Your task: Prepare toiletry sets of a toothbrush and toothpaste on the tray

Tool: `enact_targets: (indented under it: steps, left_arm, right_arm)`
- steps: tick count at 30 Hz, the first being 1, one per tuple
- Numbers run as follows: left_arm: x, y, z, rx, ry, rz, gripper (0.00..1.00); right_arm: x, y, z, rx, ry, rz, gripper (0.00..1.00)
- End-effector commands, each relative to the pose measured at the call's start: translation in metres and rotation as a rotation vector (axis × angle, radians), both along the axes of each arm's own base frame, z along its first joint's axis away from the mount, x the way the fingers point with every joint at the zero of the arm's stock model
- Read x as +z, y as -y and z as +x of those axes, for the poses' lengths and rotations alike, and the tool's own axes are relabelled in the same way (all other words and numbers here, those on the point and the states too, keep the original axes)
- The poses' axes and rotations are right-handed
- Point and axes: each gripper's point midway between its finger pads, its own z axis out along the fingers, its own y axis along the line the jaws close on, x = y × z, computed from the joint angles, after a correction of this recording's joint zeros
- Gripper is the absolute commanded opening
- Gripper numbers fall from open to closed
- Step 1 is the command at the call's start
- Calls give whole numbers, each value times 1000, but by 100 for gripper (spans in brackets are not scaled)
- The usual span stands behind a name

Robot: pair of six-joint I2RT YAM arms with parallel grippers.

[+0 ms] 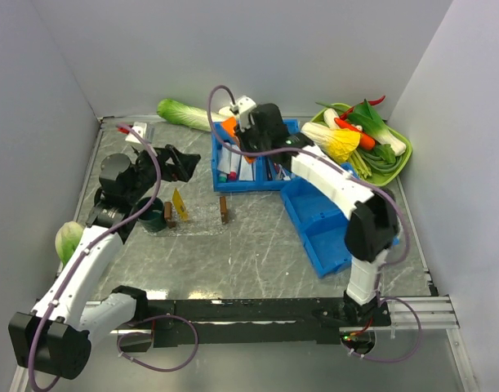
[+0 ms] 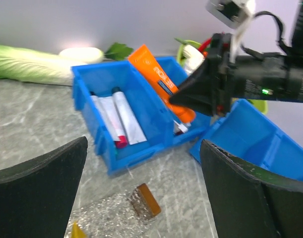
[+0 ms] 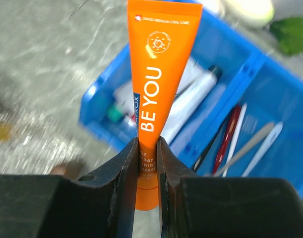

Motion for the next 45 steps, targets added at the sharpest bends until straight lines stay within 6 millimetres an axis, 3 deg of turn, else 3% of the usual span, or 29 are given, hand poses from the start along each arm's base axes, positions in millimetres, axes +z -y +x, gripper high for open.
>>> enact_targets:
  steps: [1, 4, 5, 7, 8, 9, 11, 15, 19, 24, 34, 35, 38, 42, 45]
  left_arm:
    - [20, 22, -10, -146, 46, -51, 99]
    - [20, 38, -20, -250, 35, -96, 99]
    - [22, 46, -28, -320, 43, -107, 99]
    - [14, 64, -35, -424, -9, -150, 99]
    - [13, 73, -42, -489, -20, -155, 99]
    - [3, 79, -39, -513, -61, -159, 99]
    - [-2, 91, -43, -558, -96, -164, 98]
    - [-21, 112, -54, -680, -193, -167, 97]
    - [-32, 130, -65, -757, -242, -147, 95]
    - [-42, 139, -76, -814, -285, -156, 90]
    - [-33, 140, -84, -827, -251, -182, 86]
    - [-32, 140, -83, -822, -245, -180, 76]
    - [-36, 140, -81, -811, -257, -177, 61]
    - [-37, 141, -79, -807, -272, -181, 56]
    - [-40, 141, -76, -794, -277, -175, 45]
  right_arm:
    - [53, 1, -52, 53, 84, 122, 0]
    - [51, 7, -91, 69, 98, 111, 0]
    - [35, 6, -108, 83, 78, 85, 0]
    - [44, 11, -128, 72, 110, 100, 0]
    - [29, 7, -146, 95, 89, 81, 0]
    - [38, 10, -156, 97, 106, 102, 0]
    - [27, 14, -171, 87, 89, 100, 0]
    - [37, 21, -199, 91, 102, 150, 0]
    - [40, 32, -210, 66, 108, 175, 0]
    - [40, 43, -215, 42, 117, 162, 0]
    - [23, 31, -222, 64, 93, 117, 0]
    - [20, 28, -223, 69, 89, 109, 0]
    - [18, 24, -224, 75, 92, 96, 0]
    - [18, 21, -223, 79, 97, 89, 0]
    - [15, 19, -224, 80, 98, 81, 0]
